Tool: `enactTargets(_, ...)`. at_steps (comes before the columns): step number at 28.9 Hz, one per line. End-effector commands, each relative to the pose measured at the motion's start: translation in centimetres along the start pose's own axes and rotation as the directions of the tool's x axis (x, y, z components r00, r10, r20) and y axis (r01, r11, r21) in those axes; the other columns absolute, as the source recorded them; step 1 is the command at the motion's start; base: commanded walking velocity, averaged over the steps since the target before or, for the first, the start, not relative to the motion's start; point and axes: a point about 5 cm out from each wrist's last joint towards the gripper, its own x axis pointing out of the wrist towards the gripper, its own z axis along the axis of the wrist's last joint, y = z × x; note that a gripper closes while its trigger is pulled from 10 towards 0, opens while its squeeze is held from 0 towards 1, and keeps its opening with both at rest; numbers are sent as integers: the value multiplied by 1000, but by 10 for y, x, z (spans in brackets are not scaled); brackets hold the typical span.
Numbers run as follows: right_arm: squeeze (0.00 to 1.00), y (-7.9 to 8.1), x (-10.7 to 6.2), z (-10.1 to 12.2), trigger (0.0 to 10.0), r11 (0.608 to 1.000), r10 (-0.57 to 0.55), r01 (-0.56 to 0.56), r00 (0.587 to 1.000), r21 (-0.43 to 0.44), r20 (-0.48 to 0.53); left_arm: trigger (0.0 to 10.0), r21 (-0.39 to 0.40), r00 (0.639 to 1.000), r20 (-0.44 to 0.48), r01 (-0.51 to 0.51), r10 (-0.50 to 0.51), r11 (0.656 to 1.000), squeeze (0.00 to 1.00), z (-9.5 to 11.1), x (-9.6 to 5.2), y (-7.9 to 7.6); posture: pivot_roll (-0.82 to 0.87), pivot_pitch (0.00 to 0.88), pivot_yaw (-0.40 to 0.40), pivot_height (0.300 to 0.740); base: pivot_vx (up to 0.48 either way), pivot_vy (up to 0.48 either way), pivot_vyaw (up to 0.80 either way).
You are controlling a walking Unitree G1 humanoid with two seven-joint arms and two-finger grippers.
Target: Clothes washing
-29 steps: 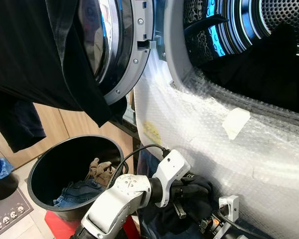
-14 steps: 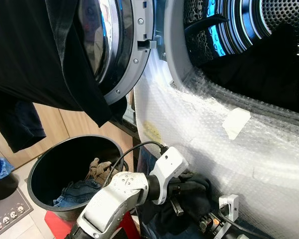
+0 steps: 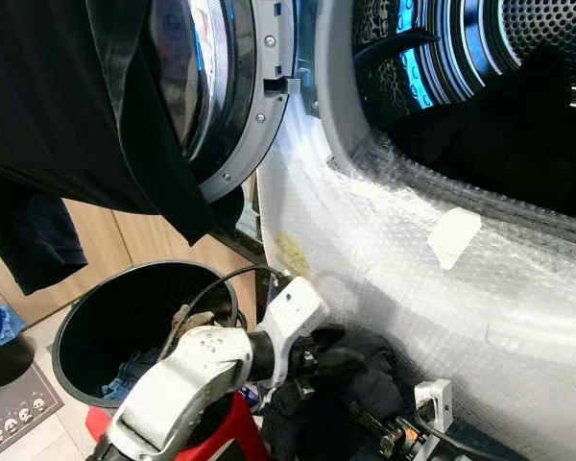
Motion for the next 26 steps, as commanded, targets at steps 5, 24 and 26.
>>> enactTargets(5, 0, 5, -3, -5, 0, 999, 51, -51, 999, -15, -18, 10000, 134, 981, -67, -170, 180, 976, 1000, 20, -33, 20, 195, 0, -28, 740, 0, 0, 0)
enactTargets(24, 0, 27, -10, 3, 0, 982, 179, -180, 984, -53, -22, 10000, 144, 529, -191, -819, 827, 556, 47, -64, -109, 97, 194, 0, -33, 740, 0, 0, 0)
enactTargets(26, 0, 33, -10, 8, 0, 977, 206, -205, 979, -65, -5, 10000, 121, 476, -156, -860, 865, 495, 27, -69, -114, 97, 195, 0, -35, 740, 0, 0, 0)
